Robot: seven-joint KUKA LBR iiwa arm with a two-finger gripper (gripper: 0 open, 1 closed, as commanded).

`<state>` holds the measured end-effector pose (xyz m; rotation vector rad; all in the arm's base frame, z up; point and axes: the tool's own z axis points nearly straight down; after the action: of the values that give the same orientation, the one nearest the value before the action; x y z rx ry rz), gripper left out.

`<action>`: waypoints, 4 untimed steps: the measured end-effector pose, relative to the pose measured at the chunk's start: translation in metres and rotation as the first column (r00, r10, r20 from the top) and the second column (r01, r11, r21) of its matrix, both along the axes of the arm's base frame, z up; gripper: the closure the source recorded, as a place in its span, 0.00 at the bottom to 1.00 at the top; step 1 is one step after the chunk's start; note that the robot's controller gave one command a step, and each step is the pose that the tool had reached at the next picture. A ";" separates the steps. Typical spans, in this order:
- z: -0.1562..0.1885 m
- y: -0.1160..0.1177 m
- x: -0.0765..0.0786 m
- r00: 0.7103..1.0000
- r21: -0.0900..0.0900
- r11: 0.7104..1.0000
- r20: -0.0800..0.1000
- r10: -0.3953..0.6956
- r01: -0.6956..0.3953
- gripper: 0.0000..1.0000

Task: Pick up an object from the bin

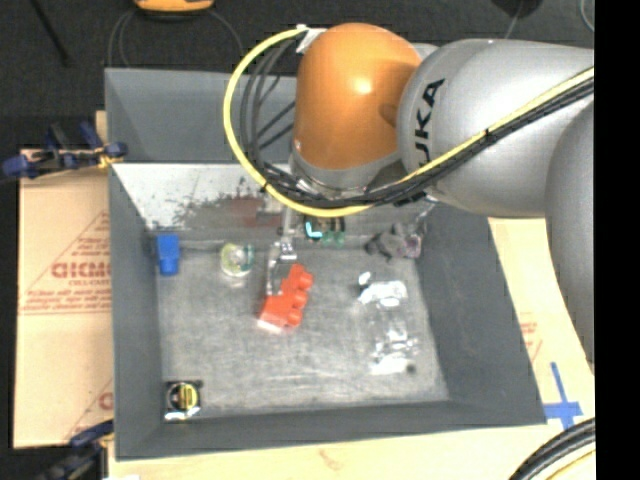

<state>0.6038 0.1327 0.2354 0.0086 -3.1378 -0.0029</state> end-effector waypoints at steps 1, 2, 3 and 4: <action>-0.117 -0.048 0.000 0.995 -0.005 0.995 -0.001 0.102 -0.102 0.00; -0.158 -0.065 -0.002 0.937 -0.005 0.937 0.016 0.348 -0.348 0.00; -0.156 -0.100 -0.034 0.856 -0.007 0.856 0.012 0.517 -0.517 0.00; -0.154 -0.098 -0.032 0.857 -0.007 0.857 0.021 0.514 -0.514 1.00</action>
Offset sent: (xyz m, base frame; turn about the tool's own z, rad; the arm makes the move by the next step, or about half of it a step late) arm 0.0004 -0.0442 -0.1127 -0.1058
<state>0.5721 0.0350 0.0814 0.8516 -3.0420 0.0002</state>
